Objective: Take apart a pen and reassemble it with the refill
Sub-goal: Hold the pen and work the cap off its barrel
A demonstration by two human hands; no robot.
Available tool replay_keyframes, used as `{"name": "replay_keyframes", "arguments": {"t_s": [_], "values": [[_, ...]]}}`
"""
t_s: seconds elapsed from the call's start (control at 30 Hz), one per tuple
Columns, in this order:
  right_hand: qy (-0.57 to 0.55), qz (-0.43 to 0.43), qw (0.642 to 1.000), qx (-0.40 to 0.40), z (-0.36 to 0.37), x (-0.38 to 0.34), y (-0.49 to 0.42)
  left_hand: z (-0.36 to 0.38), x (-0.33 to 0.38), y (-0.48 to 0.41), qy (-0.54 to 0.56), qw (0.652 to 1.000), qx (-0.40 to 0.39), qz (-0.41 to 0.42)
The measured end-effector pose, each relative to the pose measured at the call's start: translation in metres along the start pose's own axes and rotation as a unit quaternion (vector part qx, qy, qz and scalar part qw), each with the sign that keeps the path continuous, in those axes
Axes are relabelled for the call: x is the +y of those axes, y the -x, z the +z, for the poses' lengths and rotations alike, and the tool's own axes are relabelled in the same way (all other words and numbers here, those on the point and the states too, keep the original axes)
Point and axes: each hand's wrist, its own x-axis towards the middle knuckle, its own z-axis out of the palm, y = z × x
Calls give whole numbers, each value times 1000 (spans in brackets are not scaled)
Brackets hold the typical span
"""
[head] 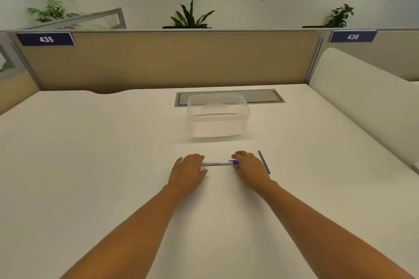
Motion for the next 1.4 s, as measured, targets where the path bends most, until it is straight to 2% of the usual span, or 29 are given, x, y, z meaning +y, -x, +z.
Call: {"name": "replay_keyframes", "arguments": {"t_s": [0.17,0.53,0.73,0.83,0.97,1.07,1.17,1.27,1.4], "values": [[-18,11,1000,-11,2,6,-1,6,-1,-8,6,1000,-6,-15],[-73,19,996,39,7,12,-3,11,-1,-18,40,996,70,-31],[-114,26,992,37,6,12,-6,8,-4,-21,35,998,47,-9],[-149,57,986,48,4,12,-8,7,-3,-21,14,999,36,-3],[-274,131,949,89,0,9,-8,3,0,-20,31,998,38,-26],[-408,211,883,100,-4,5,-8,0,3,-19,54,996,45,-52],[-497,280,818,72,-5,-1,-12,-5,9,-18,83,992,51,-80],[-576,269,772,13,-6,-13,-15,-7,17,-17,158,980,59,-110],[-612,200,764,-25,-5,-29,-16,-7,31,-16,271,953,56,-126]]}}
